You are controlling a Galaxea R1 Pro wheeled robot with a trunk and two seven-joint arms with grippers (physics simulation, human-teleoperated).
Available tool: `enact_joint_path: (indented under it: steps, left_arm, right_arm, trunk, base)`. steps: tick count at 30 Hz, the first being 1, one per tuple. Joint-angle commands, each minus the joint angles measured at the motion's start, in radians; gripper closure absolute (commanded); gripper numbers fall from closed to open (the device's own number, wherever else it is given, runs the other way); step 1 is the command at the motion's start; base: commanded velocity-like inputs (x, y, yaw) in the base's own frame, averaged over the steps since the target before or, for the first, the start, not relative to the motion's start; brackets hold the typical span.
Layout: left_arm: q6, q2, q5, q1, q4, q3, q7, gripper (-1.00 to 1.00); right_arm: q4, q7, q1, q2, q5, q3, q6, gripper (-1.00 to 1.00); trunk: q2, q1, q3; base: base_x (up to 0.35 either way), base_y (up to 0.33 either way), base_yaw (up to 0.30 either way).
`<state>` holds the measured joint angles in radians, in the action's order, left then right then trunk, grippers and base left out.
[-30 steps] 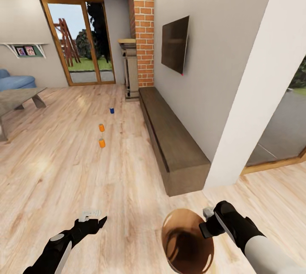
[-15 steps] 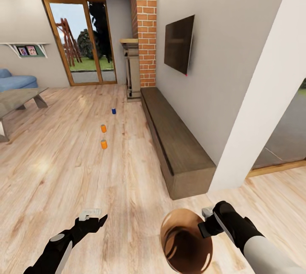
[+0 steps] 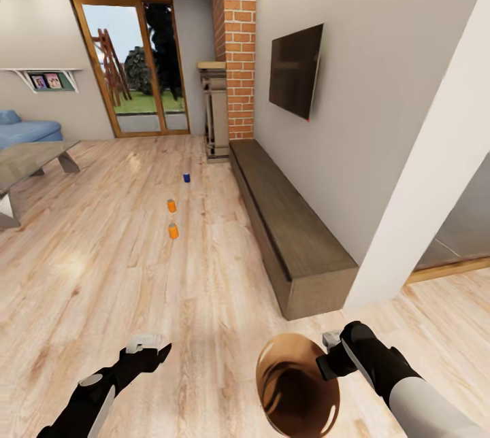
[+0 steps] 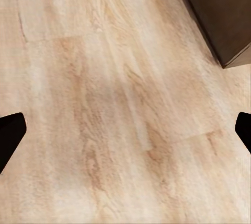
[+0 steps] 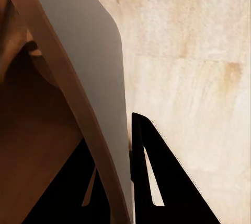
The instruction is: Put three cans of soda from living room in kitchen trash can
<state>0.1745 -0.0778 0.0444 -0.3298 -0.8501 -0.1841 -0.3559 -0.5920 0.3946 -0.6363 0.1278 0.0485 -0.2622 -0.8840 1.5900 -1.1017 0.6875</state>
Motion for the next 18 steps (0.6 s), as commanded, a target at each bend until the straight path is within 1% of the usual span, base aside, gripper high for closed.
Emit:
enact_joint_path:
  steps: [1, 11, 14, 18]
  left_arm:
    - [0.000, 0.000, 0.000, 0.000, 0.000, 0.000, 0.000, -1.00]
    - [-0.001, 0.000, -0.002, 0.000, 0.000, 0.000, 0.000, -1.00]
    - [-0.001, 0.000, -0.004, 0.000, 0.000, 0.000, 0.000, -1.00]
    - [-0.002, 0.000, -0.004, 0.000, 0.000, 0.000, 0.000, -1.00]
  right_arm:
    - [0.000, 0.006, 0.000, 0.000, -0.021, 0.001, -0.004, 1.00]
    - [0.001, 0.006, 0.000, -0.001, -0.021, 0.000, -0.003, 1.00]
    - [0.000, 0.006, 0.000, -0.002, -0.021, 0.000, -0.003, 1.00]
    - [0.000, 0.006, 0.000, -0.002, -0.021, 0.000, -0.003, 1.00]
  trunk:
    - [0.000, 0.000, 0.000]
    - [0.000, 0.000, 0.000]
    - [0.000, 0.000, 0.000]
    - [0.000, 0.000, 0.000]
  base:
    - [0.001, 0.280, 0.000]
    - [0.000, 0.282, 0.013]
    - [0.000, 0.283, 0.129]
    - [0.000, 0.283, 0.200]
